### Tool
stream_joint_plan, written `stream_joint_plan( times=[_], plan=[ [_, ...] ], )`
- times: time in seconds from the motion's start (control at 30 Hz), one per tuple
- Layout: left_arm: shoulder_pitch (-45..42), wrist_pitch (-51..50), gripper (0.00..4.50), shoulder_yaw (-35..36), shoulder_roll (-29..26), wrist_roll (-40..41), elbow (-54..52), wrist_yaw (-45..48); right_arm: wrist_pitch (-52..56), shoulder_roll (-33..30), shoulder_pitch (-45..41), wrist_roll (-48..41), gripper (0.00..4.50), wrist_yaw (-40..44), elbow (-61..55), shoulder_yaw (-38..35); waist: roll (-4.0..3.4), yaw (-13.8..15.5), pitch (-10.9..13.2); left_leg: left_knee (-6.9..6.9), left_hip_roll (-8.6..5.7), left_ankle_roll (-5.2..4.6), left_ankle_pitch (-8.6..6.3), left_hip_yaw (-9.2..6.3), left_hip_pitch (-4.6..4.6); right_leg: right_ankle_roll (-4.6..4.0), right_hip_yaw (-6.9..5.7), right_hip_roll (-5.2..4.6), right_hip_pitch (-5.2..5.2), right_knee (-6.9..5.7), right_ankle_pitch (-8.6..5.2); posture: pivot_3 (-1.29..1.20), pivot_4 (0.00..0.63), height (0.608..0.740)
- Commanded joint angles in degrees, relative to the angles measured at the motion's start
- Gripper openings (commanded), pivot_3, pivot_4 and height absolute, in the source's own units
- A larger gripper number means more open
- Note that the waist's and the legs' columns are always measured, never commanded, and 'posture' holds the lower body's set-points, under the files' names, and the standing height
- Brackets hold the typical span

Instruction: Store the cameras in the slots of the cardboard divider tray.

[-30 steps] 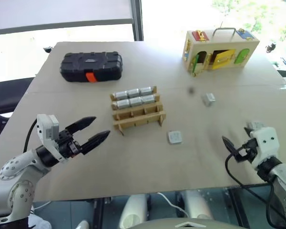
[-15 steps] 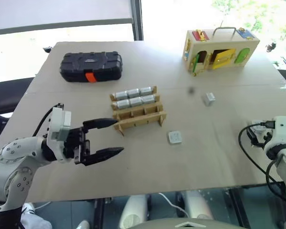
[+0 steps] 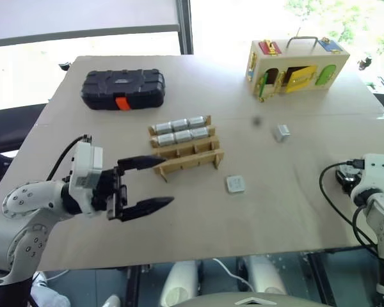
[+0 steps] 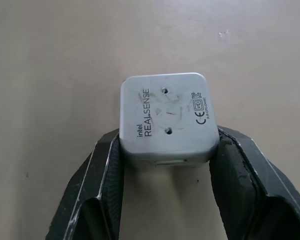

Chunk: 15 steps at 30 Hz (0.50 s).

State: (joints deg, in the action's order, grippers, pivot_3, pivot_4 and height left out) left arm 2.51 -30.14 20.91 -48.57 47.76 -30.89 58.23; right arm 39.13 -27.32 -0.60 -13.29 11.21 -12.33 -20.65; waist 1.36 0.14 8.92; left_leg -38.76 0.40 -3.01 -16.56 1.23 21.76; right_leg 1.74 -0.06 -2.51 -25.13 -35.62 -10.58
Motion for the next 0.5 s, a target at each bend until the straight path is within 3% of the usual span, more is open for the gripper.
stream_joint_plan(
  times=[0.03,0.1,0.2,0.3,0.5],
  plan=[
    [-4.9,-13.3,4.50,-1.0,-0.8,11.7,-3.3,-14.9,-15.0,-6.9,4.6,5.8,1.86,8.4,-9.7,5.8,-0.06,-0.1,0.0,0.00,0.00,0.00,0.00,0.00,0.00,0.02,0.01,0.00,-0.01,-0.02,0.00,0.00,0.150,0.740],
    [-11.0,-22.1,4.50,-3.5,-2.0,24.6,-0.3,-23.0,-23.1,-11.6,6.0,9.7,1.86,13.2,-16.0,11.2,-0.07,-0.3,0.1,-0.01,0.01,0.00,0.00,-0.02,0.00,0.26,0.00,-0.02,-0.02,-0.06,0.09,0.00,0.150,0.740],
    [-18.5,-30.0,4.50,-9.1,-0.8,30.8,2.9,-32.6,-28.0,-14.3,1.2,12.4,1.86,18.4,-22.5,20.2,0.04,-1.4,0.1,-0.10,0.07,-0.01,0.01,-0.04,-0.11,0.33,-0.03,0.06,0.05,-0.14,0.09,0.00,0.150,0.740],
    [-24.5,-31.0,4.50,-12.4,4.0,37.6,6.9,-42.4,-26.6,-11.3,-6.5,11.8,1.86,20.4,-24.4,27.2,0.19,-1.3,0.2,-0.09,0.19,0.00,0.00,-0.05,-0.43,0.31,0.03,0.30,0.32,-0.13,0.09,0.00,0.150,0.740],
    [-31.1,-32.4,4.50,-15.6,9.3,39.1,12.3,-47.6,-27.3,-5.5,-19.4,11.9,1.86,26.1,-21.9,37.3,0.20,-0.7,0.2,-0.08,0.13,0.23,0.13,-0.09,-0.49,-0.16,0.02,0.25,0.42,-0.12,0.11,0.00,0.150,0.740]
  ],
)
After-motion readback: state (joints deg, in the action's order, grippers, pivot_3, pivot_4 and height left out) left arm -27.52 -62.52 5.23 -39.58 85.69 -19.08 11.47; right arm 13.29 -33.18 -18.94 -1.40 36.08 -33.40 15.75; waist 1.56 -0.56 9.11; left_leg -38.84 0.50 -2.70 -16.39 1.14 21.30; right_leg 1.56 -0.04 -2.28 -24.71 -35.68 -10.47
